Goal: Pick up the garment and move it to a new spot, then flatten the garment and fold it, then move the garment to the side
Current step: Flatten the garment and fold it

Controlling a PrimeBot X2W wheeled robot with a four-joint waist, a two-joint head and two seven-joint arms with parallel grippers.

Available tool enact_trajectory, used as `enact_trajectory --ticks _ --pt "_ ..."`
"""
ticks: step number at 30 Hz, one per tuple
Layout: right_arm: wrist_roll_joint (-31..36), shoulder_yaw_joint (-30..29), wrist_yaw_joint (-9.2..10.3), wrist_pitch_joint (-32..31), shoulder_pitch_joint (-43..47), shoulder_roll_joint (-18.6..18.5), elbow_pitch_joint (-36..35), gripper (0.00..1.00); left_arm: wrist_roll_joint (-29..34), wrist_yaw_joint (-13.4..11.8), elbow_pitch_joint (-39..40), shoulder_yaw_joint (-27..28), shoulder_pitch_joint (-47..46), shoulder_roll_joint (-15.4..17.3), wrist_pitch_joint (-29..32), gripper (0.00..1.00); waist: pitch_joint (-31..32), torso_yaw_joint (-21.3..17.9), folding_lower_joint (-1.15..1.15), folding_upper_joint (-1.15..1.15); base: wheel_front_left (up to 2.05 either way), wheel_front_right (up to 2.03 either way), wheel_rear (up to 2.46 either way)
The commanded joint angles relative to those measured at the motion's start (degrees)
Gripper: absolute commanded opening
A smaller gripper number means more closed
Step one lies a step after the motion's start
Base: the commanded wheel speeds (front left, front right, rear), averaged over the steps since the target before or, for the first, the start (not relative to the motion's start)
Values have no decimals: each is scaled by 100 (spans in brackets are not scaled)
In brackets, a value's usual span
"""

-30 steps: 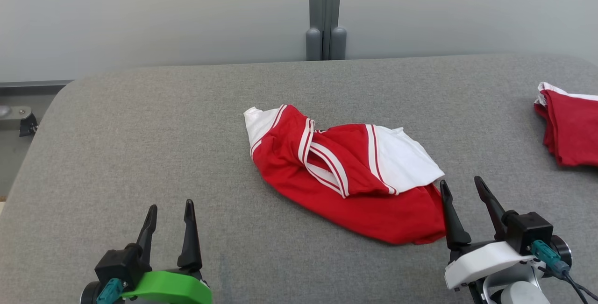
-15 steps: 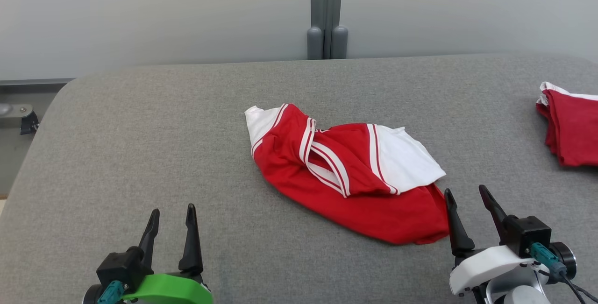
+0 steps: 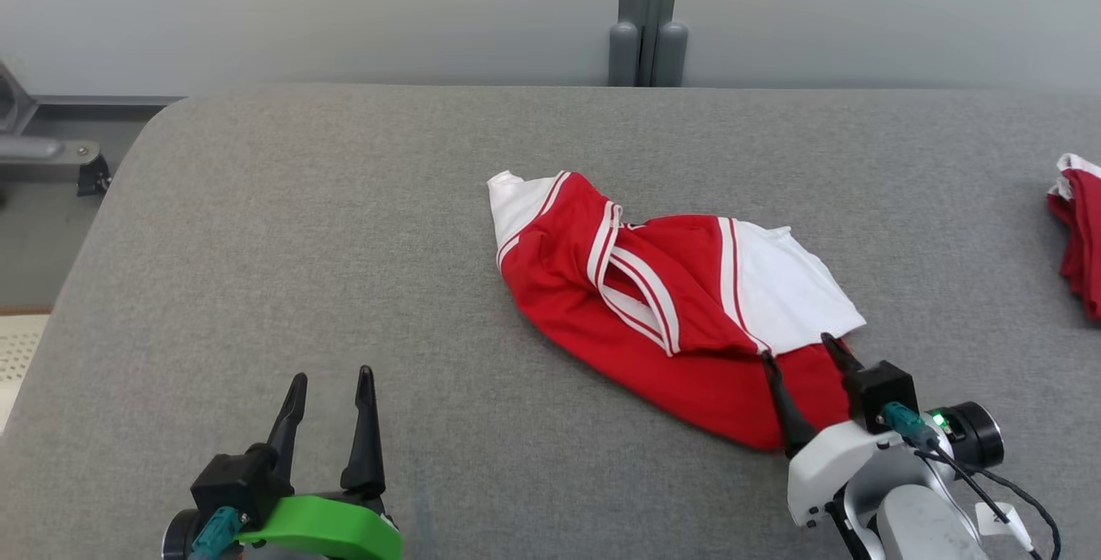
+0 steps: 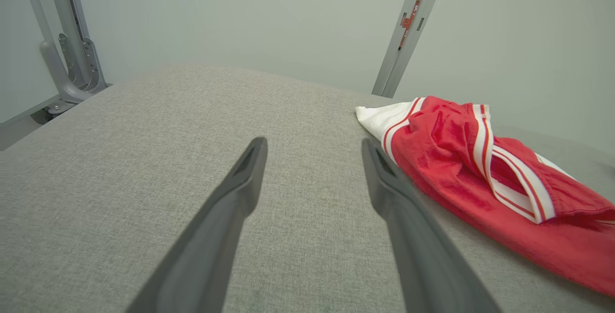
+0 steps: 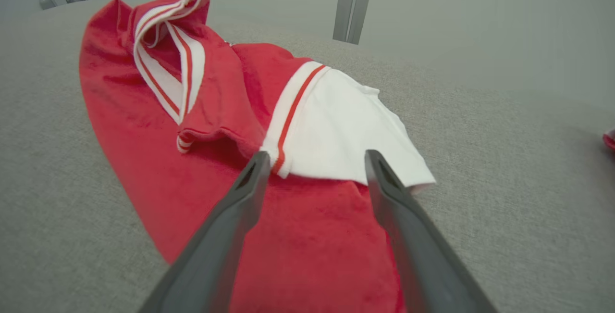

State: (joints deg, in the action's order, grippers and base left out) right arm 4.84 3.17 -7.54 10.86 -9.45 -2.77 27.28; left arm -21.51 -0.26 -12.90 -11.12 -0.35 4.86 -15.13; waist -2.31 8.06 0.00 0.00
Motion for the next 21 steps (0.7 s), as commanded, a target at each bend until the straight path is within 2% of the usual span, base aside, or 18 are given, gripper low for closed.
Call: enact_trajectory --ticks 1,5,6,7,8,10,13,16,17,18,19,21 --pt "92 -16 11 36 -165 -22 179 100 22 31 -5 14 -94 -6 -2 100 -100 148 0 0 0 0 0" --pt "231 -59 11 96 -529 -37 771 100 68 25 -19 6 -87 -31 -1 100 -136 277 0 0 0 0 0" --pt "255 -75 11 120 -614 -36 906 82 74 31 -29 16 -88 -36 -1 100 -138 298 0 0 0 0 0" --pt "276 -71 11 136 -676 -34 1017 49 80 42 -35 26 -88 -39 -1 100 -138 311 0 0 0 0 0" --pt "302 -66 11 135 -738 -36 1163 44 90 51 -45 32 -88 -43 -1 100 -136 325 0 0 0 0 0" --pt "334 -59 11 174 -844 -49 1377 49 107 60 -58 39 -86 -54 -1 100 -131 346 0 0 0 0 0" --pt "323 1 11 212 -939 -44 1660 46 114 63 -62 64 -77 -63 -1 100 -130 348 0 0 0 0 0" --pt "328 85 11 250 -1061 -65 1944 50 133 76 -66 81 -52 -72 -1 100 -137 321 0 0 0 0 0" --pt "324 106 11 249 -1101 -69 2017 71 145 76 -68 79 -52 -74 -1 100 -138 314 0 0 0 0 0" --pt "326 139 11 260 -1143 -71 2104 87 159 70 -63 67 -53 -80 -1 100 -139 307 0 0 0 0 0" --pt "321 165 11 270 -1177 -71 2176 98 167 66 -56 57 -52 -86 -1 100 -141 302 0 0 0 0 0" --pt "302 214 11 297 -1271 -78 2303 100 178 77 -50 45 -64 -90 -1 100 -153 293 0 0 0 0 0"
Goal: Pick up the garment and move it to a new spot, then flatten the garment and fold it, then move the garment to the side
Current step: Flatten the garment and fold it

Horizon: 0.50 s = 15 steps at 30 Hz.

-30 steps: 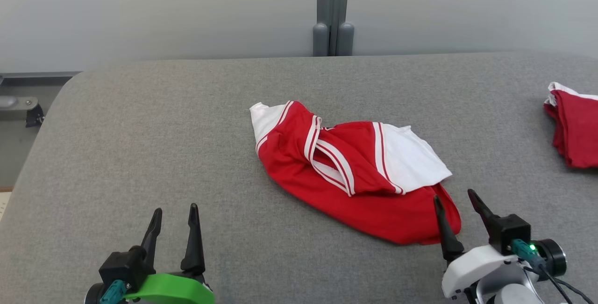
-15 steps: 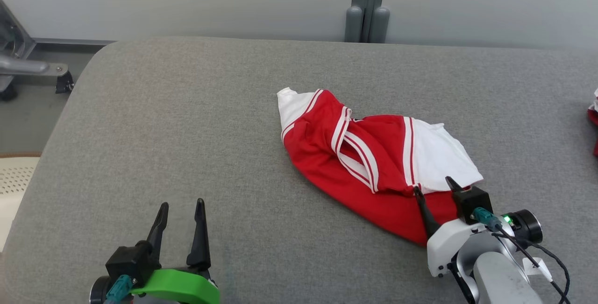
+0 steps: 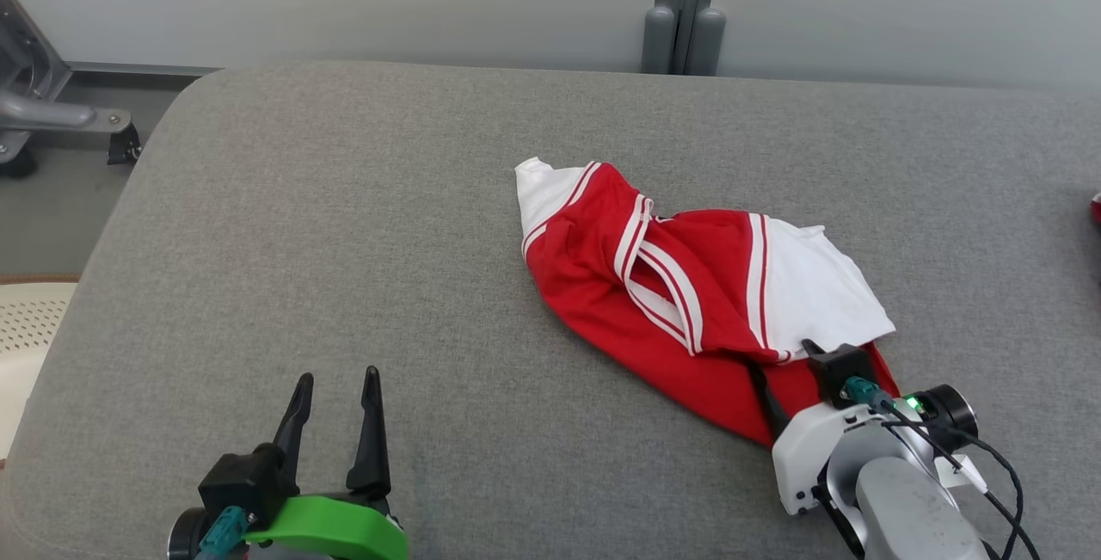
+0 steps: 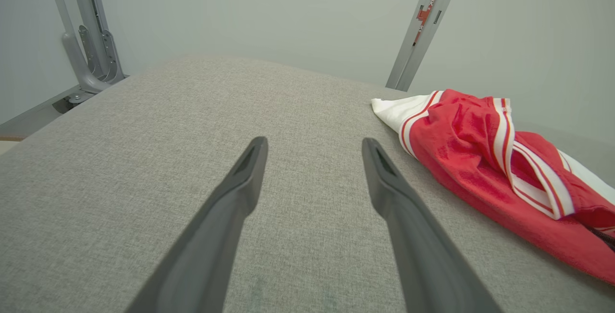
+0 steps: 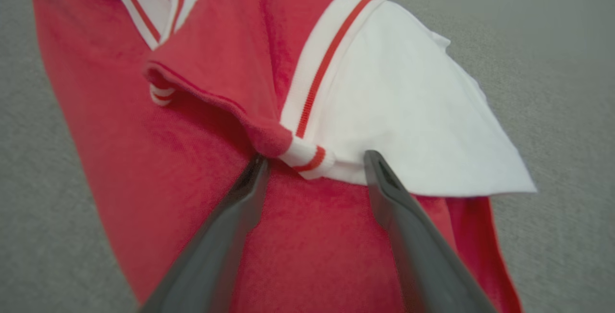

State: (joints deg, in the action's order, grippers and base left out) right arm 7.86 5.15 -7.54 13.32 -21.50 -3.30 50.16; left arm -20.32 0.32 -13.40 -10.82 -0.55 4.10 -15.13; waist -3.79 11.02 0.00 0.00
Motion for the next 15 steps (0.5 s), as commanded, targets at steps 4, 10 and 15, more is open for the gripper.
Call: enact_trajectory --ticks 4,10,15 --pt "23 122 11 83 -268 -43 207 80 67 29 -8 4 -83 -21 -1 100 -30 -7 0 0 0 0 0" --pt "-81 270 11 167 -437 -25 141 0 96 30 -10 19 -88 -30 -1 100 -43 -9 0 0 0 0 0" --pt "-345 570 11 186 -338 22 -436 0 101 38 -18 55 -100 -30 -1 100 -1 -43 0 0 0 0 0"
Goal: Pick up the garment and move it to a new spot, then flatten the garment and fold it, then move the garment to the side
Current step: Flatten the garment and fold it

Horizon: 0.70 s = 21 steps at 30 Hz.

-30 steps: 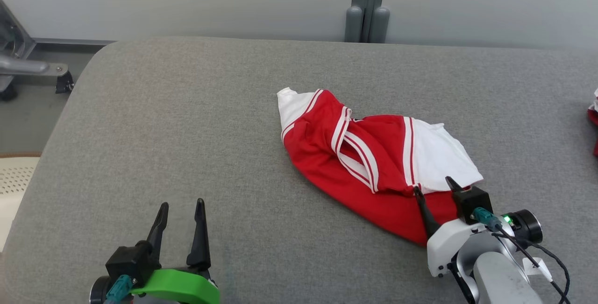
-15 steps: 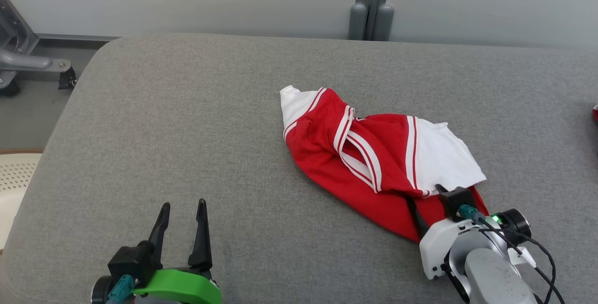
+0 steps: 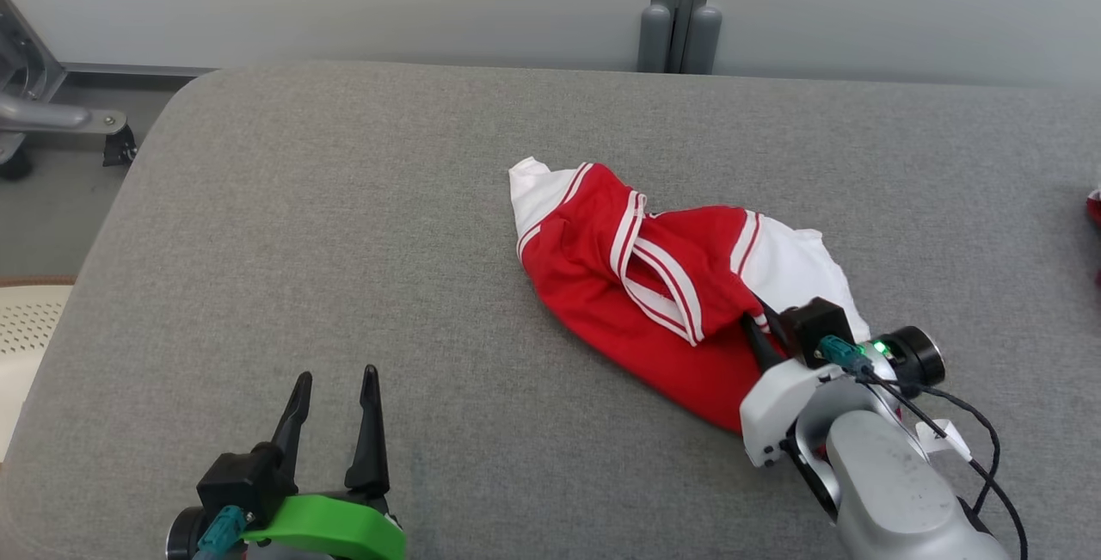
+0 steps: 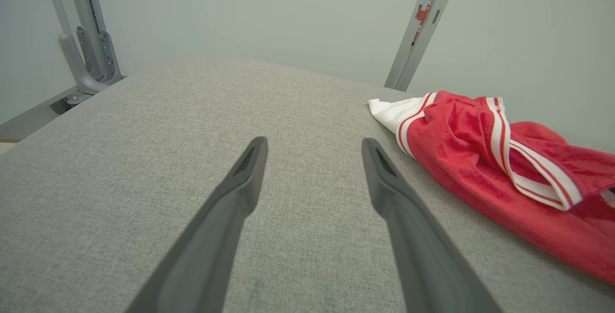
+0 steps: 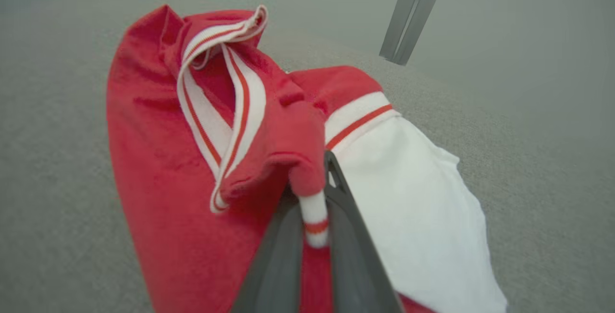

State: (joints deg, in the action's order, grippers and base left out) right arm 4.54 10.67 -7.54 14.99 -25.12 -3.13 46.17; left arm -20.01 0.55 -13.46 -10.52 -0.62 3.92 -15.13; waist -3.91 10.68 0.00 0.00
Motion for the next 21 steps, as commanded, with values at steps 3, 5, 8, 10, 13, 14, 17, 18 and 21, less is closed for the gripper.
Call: enact_trajectory --ticks 3,5,8,10,13,14,17,18,21 --pt "-407 501 11 19 305 18 -648 0 75 8 28 72 -100 14 -1 100 52 -28 0 0 0 0 0" --pt "-734 974 10 20 484 25 -1068 0 72 3 52 114 -107 40 -2 100 77 -30 0 0 0 0 0" --pt "-1135 1672 11 -84 753 16 -1607 0 65 -13 104 175 -107 61 -1 100 93 -25 0 0 0 0 0" --pt "-1362 2120 11 -239 928 13 -1915 0 77 -22 132 202 -106 67 -1 100 86 -14 0 0 0 0 0" --pt "-1602 2672 11 -488 1083 12 -2205 0 77 -31 179 233 -115 72 -1 100 55 9 0 0 0 0 0" --pt "-1629 2794 11 -534 1090 12 -2237 0 79 -29 188 235 -123 70 -1 100 44 18 0 0 0 0 0" --pt "-1760 3147 10 -676 1123 15 -2195 0 82 -26 209 250 -152 62 -1 100 6 51 0 0 0 0 0" --pt "-1803 3233 10 -689 1115 15 -2157 0 82 -25 213 252 -154 58 -1 100 -4 59 0 0 0 0 0" --pt "-1916 3523 10 -709 1044 17 -2008 30 100 -30 219 246 -150 40 -1 100 -25 81 0 0 0 0 0"
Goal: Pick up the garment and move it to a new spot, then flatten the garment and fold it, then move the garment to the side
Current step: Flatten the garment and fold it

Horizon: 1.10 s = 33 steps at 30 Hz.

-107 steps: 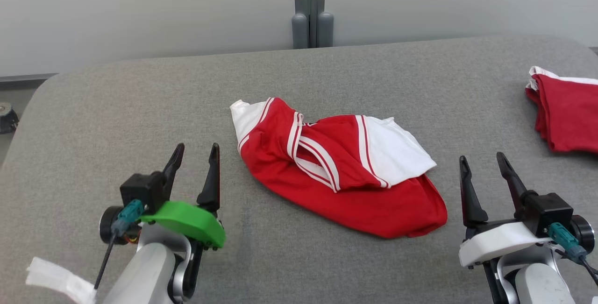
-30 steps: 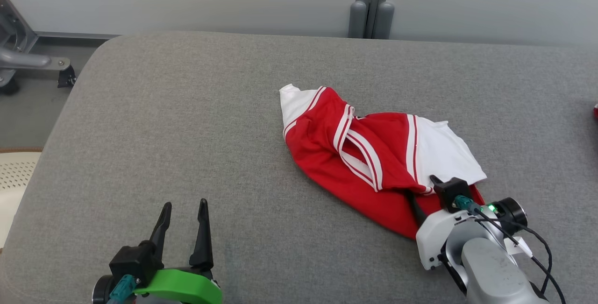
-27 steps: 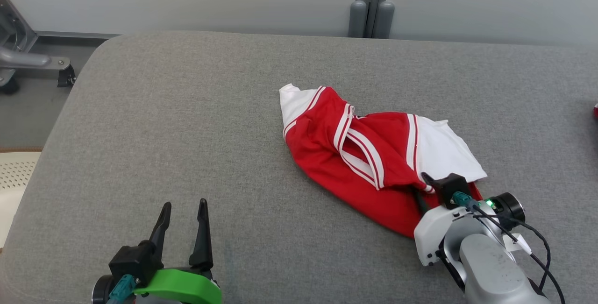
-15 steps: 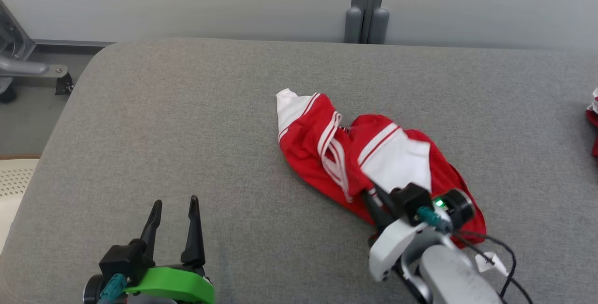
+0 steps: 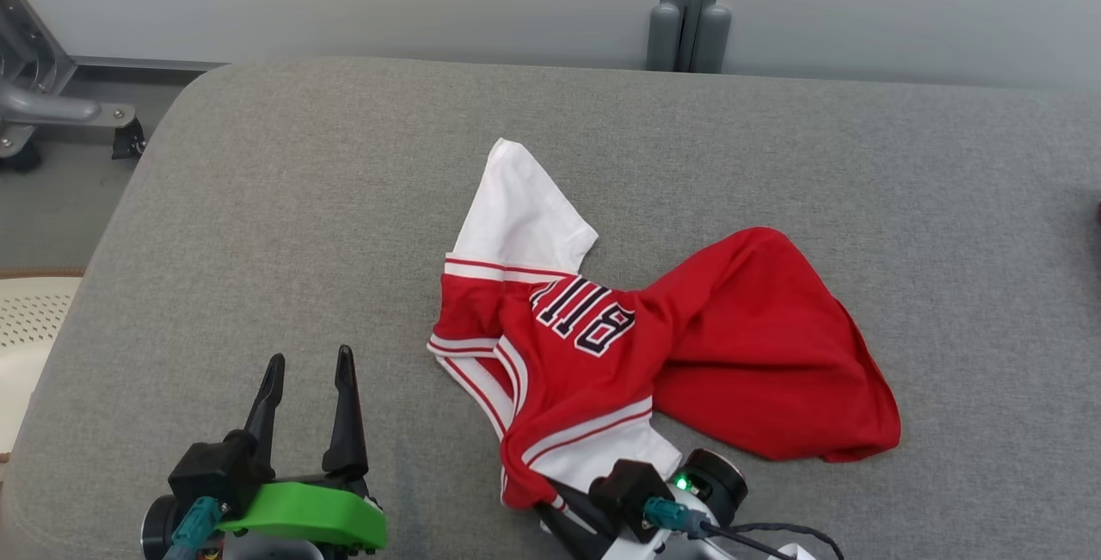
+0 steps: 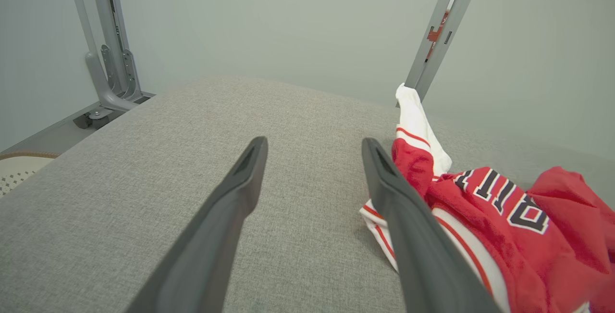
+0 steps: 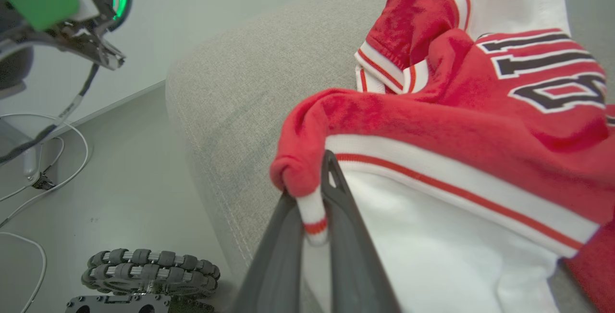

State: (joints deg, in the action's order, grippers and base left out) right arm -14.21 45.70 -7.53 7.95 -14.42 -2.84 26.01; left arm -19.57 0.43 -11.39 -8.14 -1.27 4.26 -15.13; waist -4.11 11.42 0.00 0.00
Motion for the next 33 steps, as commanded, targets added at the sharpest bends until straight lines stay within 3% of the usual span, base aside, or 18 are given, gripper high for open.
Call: enact_trajectory --ticks 1,2,3,10,21,26,33 --pt "-76 106 9 3 -48 -10 37 52 56 -17 10 9 -90 1 -1 100 -9 11 0 0 0 0 0" --pt "-137 199 9 39 -76 -9 54 98 59 -16 1 14 -95 -6 -1 100 -9 11 0 0 0 0 0" --pt "-176 254 9 67 -96 -8 57 100 58 -18 -6 19 -96 -11 -1 100 -6 6 0 0 0 0 0" --pt "-35 -248 10 325 -238 -12 20 100 72 -15 -31 3 -57 -44 -1 100 78 -124 0 0 0 0 0" --pt "872 -2892 9 -74 -283 -483 -325 100 76 16 8 -97 -76 -75 -2 100 66 -212 0 0 0 0 0" --pt "1073 -3460 9 -420 -567 -684 112 100 94 48 11 -152 -170 -86 -1 100 -39 -99 0 0 0 0 0" --pt "1060 -3648 10 -775 -1116 -919 1283 100 119 98 -48 -261 -282 -98 -1 100 -159 181 0 0 0 0 0"
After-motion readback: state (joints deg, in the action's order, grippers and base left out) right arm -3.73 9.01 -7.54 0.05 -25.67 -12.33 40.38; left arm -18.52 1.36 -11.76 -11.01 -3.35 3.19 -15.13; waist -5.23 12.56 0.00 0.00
